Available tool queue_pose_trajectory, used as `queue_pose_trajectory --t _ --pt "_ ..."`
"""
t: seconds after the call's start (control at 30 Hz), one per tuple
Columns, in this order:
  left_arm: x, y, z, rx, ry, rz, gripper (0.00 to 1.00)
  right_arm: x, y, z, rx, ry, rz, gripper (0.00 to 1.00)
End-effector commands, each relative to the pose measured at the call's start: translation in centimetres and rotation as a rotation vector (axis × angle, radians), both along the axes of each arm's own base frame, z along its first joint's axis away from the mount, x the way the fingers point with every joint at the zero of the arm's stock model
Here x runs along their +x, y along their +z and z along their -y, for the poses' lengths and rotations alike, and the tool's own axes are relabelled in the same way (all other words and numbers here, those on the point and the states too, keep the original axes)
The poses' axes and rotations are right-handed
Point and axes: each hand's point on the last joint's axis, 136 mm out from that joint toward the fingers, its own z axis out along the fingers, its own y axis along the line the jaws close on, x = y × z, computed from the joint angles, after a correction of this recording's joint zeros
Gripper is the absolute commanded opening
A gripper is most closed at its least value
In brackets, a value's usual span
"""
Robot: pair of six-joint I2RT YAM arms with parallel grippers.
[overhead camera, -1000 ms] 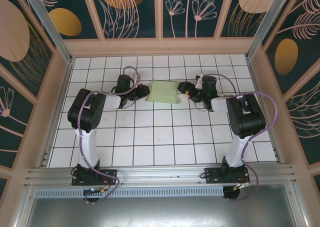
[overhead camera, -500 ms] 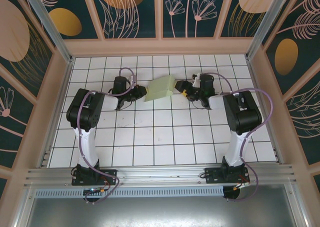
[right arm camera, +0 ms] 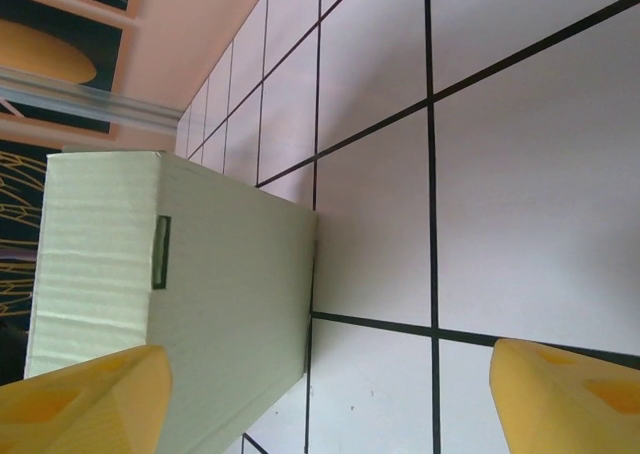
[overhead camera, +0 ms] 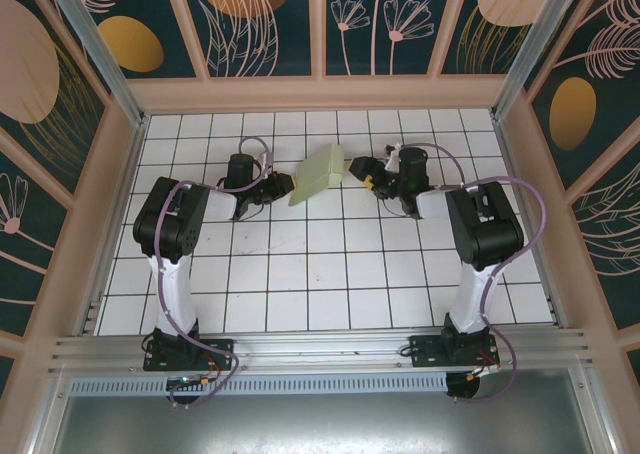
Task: Fold the paper box
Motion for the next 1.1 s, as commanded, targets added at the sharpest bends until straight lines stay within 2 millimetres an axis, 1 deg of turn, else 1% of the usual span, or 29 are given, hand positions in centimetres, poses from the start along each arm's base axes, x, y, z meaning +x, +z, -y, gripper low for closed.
queue_pose_trajectory --t 0.0,0.1,0.23,0.43,0.6,0.77,0.83,0.9,0.93,1.07 --pt "-0.7 -0.7 0.2 0.01 -0.028 -0.018 0.18 0.7 3.8 0.7 0.042 -0.056 0.117 0.84" --pt "-0.6 -0.6 0.2 0.006 -0.027 -0.014 0.19 0.7 4.6 0.4 0.077 -0.046 0.139 0.87" --pt "-0.4 -0.1 0.3 -0.001 -0.03 -0.005 0.2 0.9 4.9 -0.1 0.06 -0.031 0.142 0.88" --pt "-0.3 -0.2 0.5 -0.002 -0.038 -0.008 0.19 1.4 3.6 -1.7 -0.001 0.025 0.093 0.89" --pt "-0.2 -0.2 0.5 -0.004 -0.043 -0.006 0.2 1.6 2.9 -3.0 -0.001 0.073 0.065 0.89" --pt "-0.2 -0.2 0.6 -0.006 -0.048 -0.005 0.2 1.9 2.2 -4.3 -0.057 0.104 0.047 0.83" --pt "-0.2 -0.1 0.7 -0.007 -0.05 -0.004 0.2 2.1 2.0 -4.8 -0.08 0.112 0.042 0.8" --pt "-0.1 0.0 0.7 -0.009 -0.05 0.0 0.2 2.1 1.8 -5.1 -0.088 0.115 0.032 0.74" --pt "-0.2 0.0 0.6 -0.009 -0.05 -0.001 0.2 2.2 1.8 -5.1 -0.092 0.112 0.026 0.7" --pt "-0.3 0.3 0.6 0.002 -0.057 0.017 0.21 2.3 1.8 -5.0 -0.097 0.106 0.012 0.6"
